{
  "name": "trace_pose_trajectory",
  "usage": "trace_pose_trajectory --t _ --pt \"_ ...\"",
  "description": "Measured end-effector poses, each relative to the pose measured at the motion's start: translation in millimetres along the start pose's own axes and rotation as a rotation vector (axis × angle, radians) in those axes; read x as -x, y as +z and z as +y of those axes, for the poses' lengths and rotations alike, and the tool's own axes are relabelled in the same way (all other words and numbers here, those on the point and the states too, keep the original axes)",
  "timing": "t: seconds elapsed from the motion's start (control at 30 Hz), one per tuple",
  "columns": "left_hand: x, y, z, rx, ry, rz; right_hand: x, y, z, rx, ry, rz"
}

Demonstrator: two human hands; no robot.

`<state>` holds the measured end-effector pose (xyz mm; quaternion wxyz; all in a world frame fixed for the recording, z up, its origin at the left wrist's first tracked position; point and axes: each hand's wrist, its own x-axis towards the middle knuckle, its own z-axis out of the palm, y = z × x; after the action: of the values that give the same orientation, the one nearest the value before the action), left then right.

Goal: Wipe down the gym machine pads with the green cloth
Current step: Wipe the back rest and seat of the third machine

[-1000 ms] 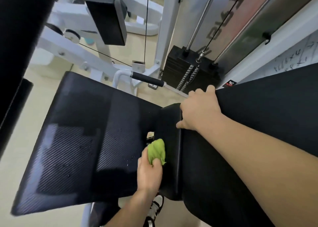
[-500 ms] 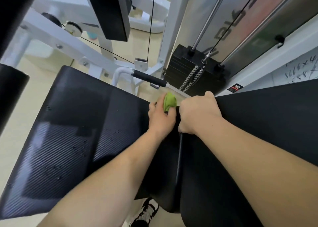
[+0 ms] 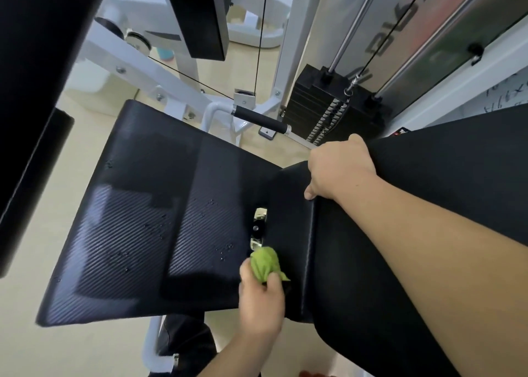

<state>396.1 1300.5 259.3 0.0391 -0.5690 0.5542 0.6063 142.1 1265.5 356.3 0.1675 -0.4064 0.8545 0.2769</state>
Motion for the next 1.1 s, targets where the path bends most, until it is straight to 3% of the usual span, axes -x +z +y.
trace_pose_trajectory --t 0.1,0.2,0.27,0.37,0.5,0.6,0.7,0.83,0.9,1.0,1.1 --pt "9.8 21.2 61.2 0.011 0.445 -0.148 1.5 0.4 -0.5 -0.011 -0.007 0.032" --pt "-5.9 31.0 67.2 -0.141 0.532 -0.062 5.4 1.7 0.1 -0.004 -0.003 0.050" --pt "-19.7 15.7 25.3 -0.188 0.396 -0.003 5.2 0.9 0.9 0.004 -0.004 0.026" --pt "-6.3 -6.6 -55.1 -0.165 0.006 -0.038 1.8 0.8 0.2 0.014 0.010 0.011" --pt "14.5 3.4 -53.5 -0.053 -0.129 0.046 -1.2 1.7 -2.6 0.028 0.026 0.019" --pt "11.0 4.7 2.8 -0.093 0.115 0.064 0.5 1.0 -3.7 0.020 0.023 0.012" --pt "-2.1 13.7 63.4 -0.041 0.392 -0.104 2.0 -0.8 -3.8 0.016 0.030 0.016" --pt "-39.0 23.9 74.3 -0.102 0.517 -0.134 10.8 -6.6 -4.3 -0.020 0.000 -0.001" --pt "-57.4 17.5 37.7 -0.111 0.397 -0.091 11.8 -10.3 -3.3 -0.038 0.003 -0.043" --pt "-61.2 6.4 -30.7 -0.169 0.032 -0.013 13.2 -14.8 -2.6 -0.059 0.006 -0.078" --pt "-51.4 2.2 -44.7 -0.128 -0.198 0.037 12.2 -15.8 -3.2 -0.054 -0.001 -0.090"
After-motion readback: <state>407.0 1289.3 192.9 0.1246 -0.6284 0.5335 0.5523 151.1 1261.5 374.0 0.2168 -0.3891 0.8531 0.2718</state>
